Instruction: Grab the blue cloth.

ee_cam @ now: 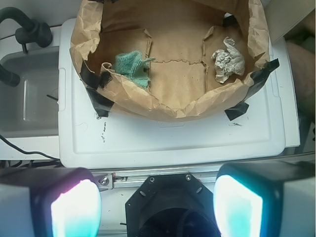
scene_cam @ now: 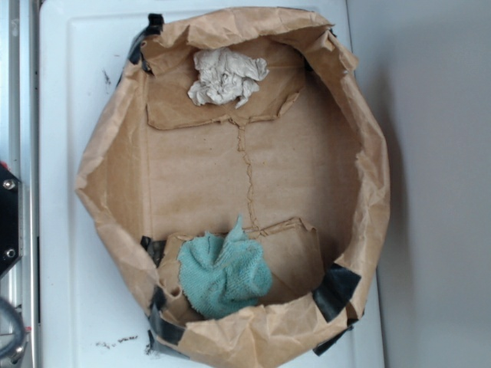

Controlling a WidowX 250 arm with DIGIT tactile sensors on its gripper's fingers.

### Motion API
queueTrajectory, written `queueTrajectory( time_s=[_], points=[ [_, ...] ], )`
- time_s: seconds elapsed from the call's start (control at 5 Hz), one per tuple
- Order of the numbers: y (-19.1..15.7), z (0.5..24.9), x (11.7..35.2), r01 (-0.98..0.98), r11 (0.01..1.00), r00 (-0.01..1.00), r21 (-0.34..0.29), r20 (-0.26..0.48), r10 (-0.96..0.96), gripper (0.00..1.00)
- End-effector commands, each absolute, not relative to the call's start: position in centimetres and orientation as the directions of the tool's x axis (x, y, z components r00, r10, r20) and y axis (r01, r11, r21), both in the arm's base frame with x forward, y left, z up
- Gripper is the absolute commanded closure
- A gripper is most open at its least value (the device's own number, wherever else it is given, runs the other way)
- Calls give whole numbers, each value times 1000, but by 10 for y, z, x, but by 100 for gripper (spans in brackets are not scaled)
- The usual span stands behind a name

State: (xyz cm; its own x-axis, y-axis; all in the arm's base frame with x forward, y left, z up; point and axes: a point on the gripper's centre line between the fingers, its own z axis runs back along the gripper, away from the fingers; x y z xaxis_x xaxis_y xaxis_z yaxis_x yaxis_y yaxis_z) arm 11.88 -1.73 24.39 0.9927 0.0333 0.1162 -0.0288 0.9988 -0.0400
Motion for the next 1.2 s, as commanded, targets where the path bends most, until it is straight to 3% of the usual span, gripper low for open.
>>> queueTrajectory(
  time_s=[0.0, 0.2, 0.4, 0.6, 1.0],
  points=[
    [-17, 244, 119, -29, 999, 993, -40, 116, 33, 0],
    [-9, 237, 169, 54, 998, 990, -21, 134, -51, 0],
    [-10, 246, 219, 83, 995, 983, -46, 169, -75, 0],
    [-6, 237, 249, 125, 992, 974, -34, 193, -116, 0],
    [13, 153, 264, 220, 975, 967, 24, 124, -221, 0]
  ],
)
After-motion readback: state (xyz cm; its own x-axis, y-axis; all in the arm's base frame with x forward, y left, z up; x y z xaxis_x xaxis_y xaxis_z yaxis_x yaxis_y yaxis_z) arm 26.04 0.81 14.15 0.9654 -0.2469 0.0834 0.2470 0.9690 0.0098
